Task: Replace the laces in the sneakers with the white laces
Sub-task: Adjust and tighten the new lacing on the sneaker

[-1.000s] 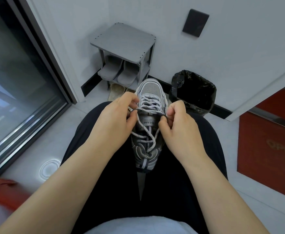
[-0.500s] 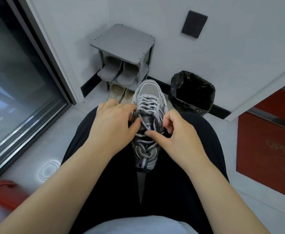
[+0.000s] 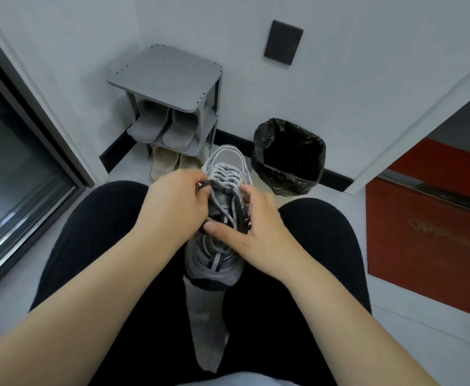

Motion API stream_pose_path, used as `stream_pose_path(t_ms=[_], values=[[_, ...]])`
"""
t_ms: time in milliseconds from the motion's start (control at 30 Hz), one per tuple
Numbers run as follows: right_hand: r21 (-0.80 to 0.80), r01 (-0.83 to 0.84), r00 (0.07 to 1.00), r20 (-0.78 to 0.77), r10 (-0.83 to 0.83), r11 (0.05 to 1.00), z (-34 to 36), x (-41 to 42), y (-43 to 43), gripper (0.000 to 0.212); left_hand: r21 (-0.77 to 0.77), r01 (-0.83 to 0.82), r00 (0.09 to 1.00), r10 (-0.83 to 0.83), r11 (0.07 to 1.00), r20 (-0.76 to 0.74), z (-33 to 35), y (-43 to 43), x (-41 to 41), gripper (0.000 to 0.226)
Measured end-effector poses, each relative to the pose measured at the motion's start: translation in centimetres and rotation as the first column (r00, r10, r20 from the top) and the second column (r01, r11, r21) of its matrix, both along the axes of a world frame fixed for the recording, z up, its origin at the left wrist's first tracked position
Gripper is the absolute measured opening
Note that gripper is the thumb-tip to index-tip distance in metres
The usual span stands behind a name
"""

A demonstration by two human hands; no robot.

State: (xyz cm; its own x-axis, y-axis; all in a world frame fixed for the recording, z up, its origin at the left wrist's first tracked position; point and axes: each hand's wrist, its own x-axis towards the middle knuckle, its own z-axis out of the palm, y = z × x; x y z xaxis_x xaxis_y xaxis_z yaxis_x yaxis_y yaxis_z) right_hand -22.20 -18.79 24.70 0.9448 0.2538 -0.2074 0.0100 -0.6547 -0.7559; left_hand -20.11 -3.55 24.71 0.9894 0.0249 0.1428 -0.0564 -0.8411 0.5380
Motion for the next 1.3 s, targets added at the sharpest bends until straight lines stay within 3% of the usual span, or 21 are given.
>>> stream_pose_path(t_ms=[67, 133, 200, 300, 400, 500, 567, 667, 767, 867, 1067, 1133, 1233, 1300], values=[[-0.033, 0.024, 0.999, -0.025, -0.024, 0.999, -1.5, 0.0, 0.2, 0.113, -0.031, 0.000, 0.998, -0.002, 1.000, -0.063, -0.5, -1.1, 2.1, 0.022], [0.038, 0.143, 0.989, -0.050, -0.141, 0.989, -3.8, 0.0, 0.6, 0.118, -0.041, 0.012, 0.990, -0.017, 0.999, -0.137, -1.5, -2.2, 4.1, 0.023], [0.126, 0.326, 0.945, -0.078, -0.318, 0.937, -6.5, 0.4, 1.1, 0.109, -0.101, 0.004, 0.973, -0.028, 0.995, -0.230, -3.3, -3.1, 5.9, 0.024], [0.126, 0.541, 0.841, -0.086, -0.534, 0.831, -11.1, 2.3, 1.4, 0.093, -0.258, -0.051, 0.939, -0.041, 0.965, -0.341, -7.2, -4.5, 8.2, 0.023], [0.080, 0.639, 0.768, -0.128, -0.628, 0.765, -16.1, 4.8, 1.2, 0.080, -0.352, -0.072, 0.900, -0.092, 0.933, -0.427, -12.7, -5.4, 10.0, 0.030], [0.074, 0.709, 0.699, -0.210, -0.684, 0.702, -20.7, 7.5, 0.2, 0.063, -0.397, -0.136, 0.857, -0.094, 0.908, -0.507, -18.6, -5.5, 10.3, 0.053], [0.030, 0.719, 0.682, -0.218, -0.698, 0.694, -23.6, 8.9, -0.4, 0.056, -0.194, -0.262, 0.837, 0.123, 0.945, -0.533, -22.1, -4.8, 9.3, 0.075], [-0.032, 0.678, 0.719, -0.174, -0.673, 0.734, -27.5, 10.1, -0.3, 0.059, 0.037, -0.492, 0.716, 0.429, 0.870, -0.551, -25.7, -2.8, 7.5, 0.104], [-0.077, 0.642, 0.742, -0.188, -0.644, 0.763, -30.4, 10.2, 0.7, 0.075, 0.070, -0.541, 0.624, 0.456, 0.838, -0.634, -29.6, -0.2, 6.5, 0.122], [-0.112, 0.635, 0.734, -0.222, -0.642, 0.764, -32.4, 8.6, 0.9, 0.086, 0.000, -0.550, 0.597, 0.393, 0.835, -0.700, -32.3, 1.4, 6.3, 0.114], [-0.190, 0.594, 0.760, -0.186, -0.622, 0.782, -33.6, 8.9, 1.2, 0.101, -0.075, -0.677, 0.582, 0.470, 0.732, -0.664, -33.7, 0.9, 6.8, 0.081], [-0.166, 0.611, 0.774, -0.079, -0.628, 0.774, -33.4, 9.3, 1.4, 0.089, -0.074, -0.682, 0.581, 0.478, 0.728, -0.659, -33.5, 0.8, 6.8, 0.079], [-0.161, 0.565, 0.825, 0.111, -0.554, 0.809, -33.3, 9.0, 1.3, 0.047, -0.082, -0.684, 0.576, 0.468, 0.725, -0.670, -33.4, 1.0, 6.8, 0.076], [-0.197, 0.521, 0.853, 0.154, -0.499, 0.830, -33.9, 8.8, 1.1, 0.029, -0.103, -0.684, 0.580, 0.453, 0.723, -0.677, -33.6, 1.2, 6.8, 0.075]])
